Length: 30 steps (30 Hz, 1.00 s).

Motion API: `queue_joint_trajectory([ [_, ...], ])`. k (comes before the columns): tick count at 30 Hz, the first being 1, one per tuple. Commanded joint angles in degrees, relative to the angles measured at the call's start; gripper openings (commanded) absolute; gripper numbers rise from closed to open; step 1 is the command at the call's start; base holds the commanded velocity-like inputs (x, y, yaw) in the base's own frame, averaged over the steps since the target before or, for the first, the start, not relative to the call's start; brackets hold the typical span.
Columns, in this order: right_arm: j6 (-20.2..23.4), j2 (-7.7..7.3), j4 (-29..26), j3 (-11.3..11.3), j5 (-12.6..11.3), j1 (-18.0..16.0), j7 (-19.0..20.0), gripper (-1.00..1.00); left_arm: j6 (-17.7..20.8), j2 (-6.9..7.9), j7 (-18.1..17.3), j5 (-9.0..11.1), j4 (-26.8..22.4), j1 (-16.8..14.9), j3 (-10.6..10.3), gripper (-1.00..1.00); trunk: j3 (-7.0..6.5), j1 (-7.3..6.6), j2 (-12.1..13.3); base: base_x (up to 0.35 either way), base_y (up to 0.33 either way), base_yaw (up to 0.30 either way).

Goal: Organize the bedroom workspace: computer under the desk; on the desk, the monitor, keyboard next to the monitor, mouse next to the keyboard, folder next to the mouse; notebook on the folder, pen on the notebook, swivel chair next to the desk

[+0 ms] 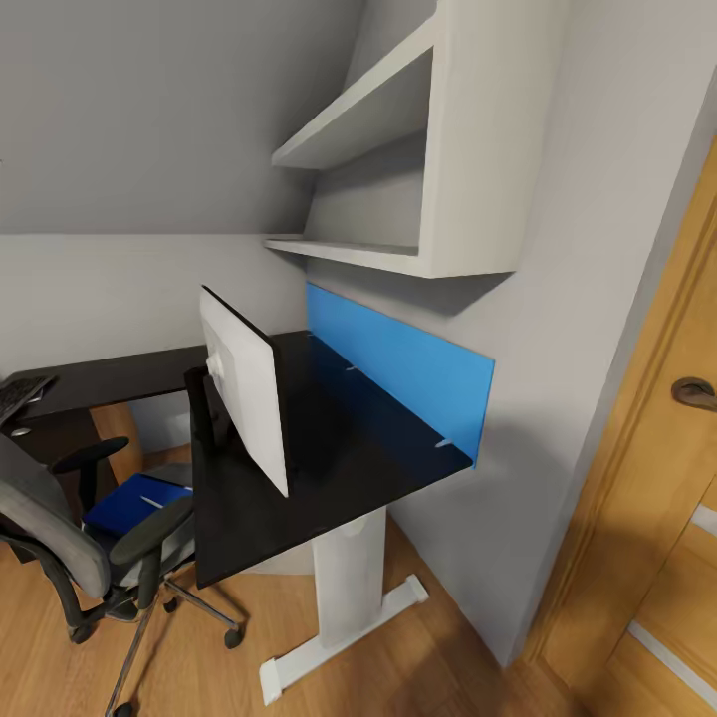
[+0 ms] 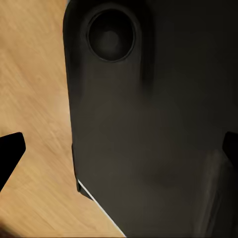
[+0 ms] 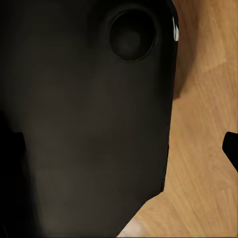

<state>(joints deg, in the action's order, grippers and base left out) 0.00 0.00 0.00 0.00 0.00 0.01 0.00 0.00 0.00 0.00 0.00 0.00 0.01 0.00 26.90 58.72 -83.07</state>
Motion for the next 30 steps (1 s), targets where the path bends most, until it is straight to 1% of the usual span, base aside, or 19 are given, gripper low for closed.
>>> queue_joint_trajectory([
  [1, 0.33, 0.33, -0.26, -0.06, -0.27, -0.23, -0.21, 1.00, 0.33, -0.33, -0.23, -0.33, -0.33, -0.27, -0.07, 1.00, 0.03, 0.00, -0.01, 0.000, 0.000, 0.000],
  [3, 0.56, 0.90, -0.21, -0.07, -0.26, -0.23, -0.19, 1.00, 0.47, -0.98, -0.20, -0.41, -0.98, -0.27, -0.05, 1.00, 0.03, 0.00, -0.01, 0.000, 0.000, 0.000],
  [5, 0.56, 0.90, -0.21, -0.07, -0.26, -0.23, -0.19, 1.00, 0.47, -1.58, -0.20, -0.41, -1.10, -0.27, -0.05, 1.00, 0.03, 0.00, -0.01, 0.000, 0.000, 0.000],
  [6, 0.53, 0.89, -0.18, -0.08, -0.26, -0.23, -0.19, 1.00, 0.46, -1.60, -0.19, -0.32, -1.08, -0.27, -0.03, 1.00, 0.03, 0.00, -0.01, 0.000, 0.000, 0.000],
  [9, 0.47, 1.66, -0.57, -0.08, -0.26, -0.23, -0.18, 1.00, 0.45, -2.03, -0.18, -0.09, -1.23, -0.27, -0.01, 1.00, -0.51, -0.66, 1.19, 0.000, 0.000, 0.000],
  [12, 0.45, 2.27, -1.17, -0.08, -0.31, -0.23, -0.18, 1.00, 0.44, -2.14, -0.18, -0.02, -1.29, -0.27, 0.00, 1.00, -1.05, -1.31, 2.39, 0.000, 0.000, 0.000],
  [16, 0.44, 2.53, -1.37, -0.08, -0.34, -0.23, -0.10, 1.00, 0.44, -2.18, -0.18, 0.00, -1.31, -0.27, 0.00, 1.00, -1.77, -2.19, 4.00, 0.000, 0.000, 0.000],
  [30, 0.25, 2.64, -1.52, -0.08, -0.35, -0.26, -0.08, 1.00, 0.44, -2.20, -0.19, 0.08, -1.32, -0.27, 0.03, 1.00, -4.28, -5.27, 9.61, 0.000, 0.000, 0.000],
])
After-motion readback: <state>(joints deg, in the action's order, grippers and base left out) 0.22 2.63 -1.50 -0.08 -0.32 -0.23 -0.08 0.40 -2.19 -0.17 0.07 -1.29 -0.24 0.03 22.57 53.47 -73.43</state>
